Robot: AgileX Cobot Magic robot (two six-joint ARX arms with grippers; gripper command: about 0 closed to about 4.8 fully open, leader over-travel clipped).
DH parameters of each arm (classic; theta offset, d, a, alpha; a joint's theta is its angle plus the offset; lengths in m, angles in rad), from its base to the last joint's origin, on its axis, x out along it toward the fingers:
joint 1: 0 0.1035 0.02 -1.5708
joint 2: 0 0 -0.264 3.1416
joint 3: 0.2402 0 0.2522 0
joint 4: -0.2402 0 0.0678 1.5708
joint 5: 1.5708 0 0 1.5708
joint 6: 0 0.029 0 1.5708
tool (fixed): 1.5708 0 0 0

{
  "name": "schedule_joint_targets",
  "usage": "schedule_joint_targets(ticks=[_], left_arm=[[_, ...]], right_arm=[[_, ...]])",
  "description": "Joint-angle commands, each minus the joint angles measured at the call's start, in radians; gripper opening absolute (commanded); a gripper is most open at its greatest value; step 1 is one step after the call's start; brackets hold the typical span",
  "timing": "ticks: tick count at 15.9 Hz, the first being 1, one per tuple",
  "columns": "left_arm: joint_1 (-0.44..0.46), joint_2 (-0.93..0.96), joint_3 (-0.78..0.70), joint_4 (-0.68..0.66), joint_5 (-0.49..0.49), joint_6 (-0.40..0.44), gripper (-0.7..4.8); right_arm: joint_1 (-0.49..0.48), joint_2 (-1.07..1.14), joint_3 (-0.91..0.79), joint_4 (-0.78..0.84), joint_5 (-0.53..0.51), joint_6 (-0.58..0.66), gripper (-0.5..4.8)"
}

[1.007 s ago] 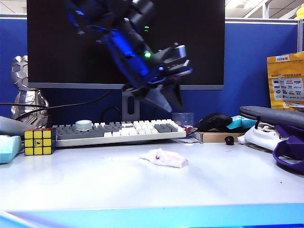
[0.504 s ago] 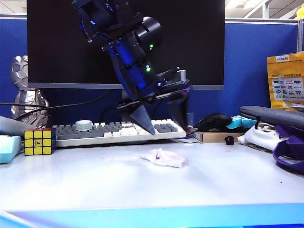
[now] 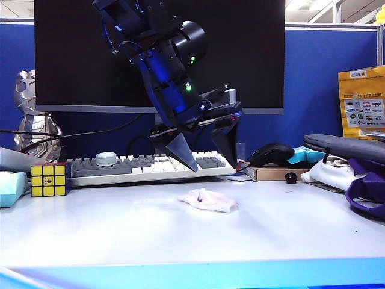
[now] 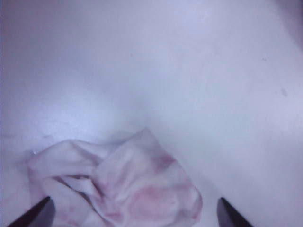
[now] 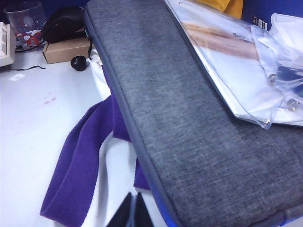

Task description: Use the wet wipes on the table to wipe the cherry juice off the table, then put the wipes back on the table.

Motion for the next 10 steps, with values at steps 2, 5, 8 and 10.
schedule_joint_targets(ticks=[2,5,8,10], left_arm=[[-0.004,0.008,0.007,0.014,-0.030,-0.002,4.79],[-0.005,0.061,0.008,0.039,-0.029,-0.002,3.90],[-0.004,0.094,0.009,0.058,-0.029,-0.027,3.89],[-0.003,0.105,0.021,0.057,-0.029,-0.033,3.79]], right_arm=[[-0.001,0.000,0.000,0.002,0.000,-0.002,0.00],[-0.001,0.000,0.000,0.002,0.000,-0.002,0.00],[-0.001,0.000,0.000,0.002,0.000,-0.002,0.00],[-0.001,0.000,0.000,0.002,0.000,-0.002,0.00]])
